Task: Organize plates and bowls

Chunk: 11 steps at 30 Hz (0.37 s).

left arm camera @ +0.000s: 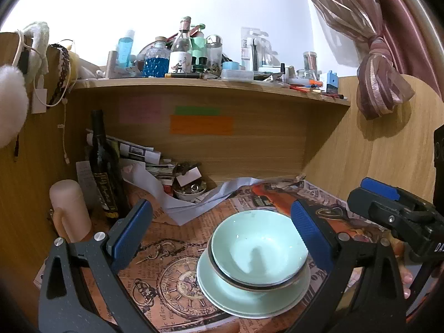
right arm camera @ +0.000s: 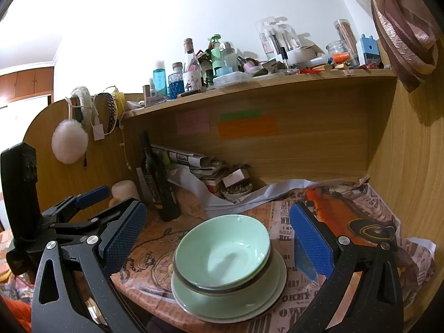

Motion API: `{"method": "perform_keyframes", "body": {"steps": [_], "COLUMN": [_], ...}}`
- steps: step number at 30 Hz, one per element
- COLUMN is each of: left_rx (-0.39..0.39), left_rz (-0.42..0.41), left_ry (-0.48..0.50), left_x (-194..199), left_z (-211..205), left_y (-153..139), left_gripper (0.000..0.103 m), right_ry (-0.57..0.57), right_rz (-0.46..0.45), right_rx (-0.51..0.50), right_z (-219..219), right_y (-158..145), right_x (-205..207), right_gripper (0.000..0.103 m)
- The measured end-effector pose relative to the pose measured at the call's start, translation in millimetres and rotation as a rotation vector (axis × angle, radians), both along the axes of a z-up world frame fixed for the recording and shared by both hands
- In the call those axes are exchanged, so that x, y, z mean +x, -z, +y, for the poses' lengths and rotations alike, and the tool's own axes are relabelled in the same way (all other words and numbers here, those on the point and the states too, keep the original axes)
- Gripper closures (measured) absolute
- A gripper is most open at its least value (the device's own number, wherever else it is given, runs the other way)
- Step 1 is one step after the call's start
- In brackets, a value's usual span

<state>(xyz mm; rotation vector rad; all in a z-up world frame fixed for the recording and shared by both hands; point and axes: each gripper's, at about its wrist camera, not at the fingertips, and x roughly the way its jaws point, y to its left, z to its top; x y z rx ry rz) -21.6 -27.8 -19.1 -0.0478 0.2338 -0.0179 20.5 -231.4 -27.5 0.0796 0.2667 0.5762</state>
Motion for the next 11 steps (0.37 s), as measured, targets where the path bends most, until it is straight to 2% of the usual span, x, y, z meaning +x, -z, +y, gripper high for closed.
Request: {"method": "perform_keyframes", "body": {"steps": [11], "left_rx": [-0.006], "left_rz": [0.006], "left_ry": [-0.001], "left_x": [3.9], "left_z": [2.7], "left_y": [1.5], "left_gripper": [0.002], "right_ry": [-0.006], "right_rz": [0.02], "right_rx": [-0.004], "right_z": [0.4], "right_y": [4.2], "right_x": [11.6], "right_gripper": [0.0]}}
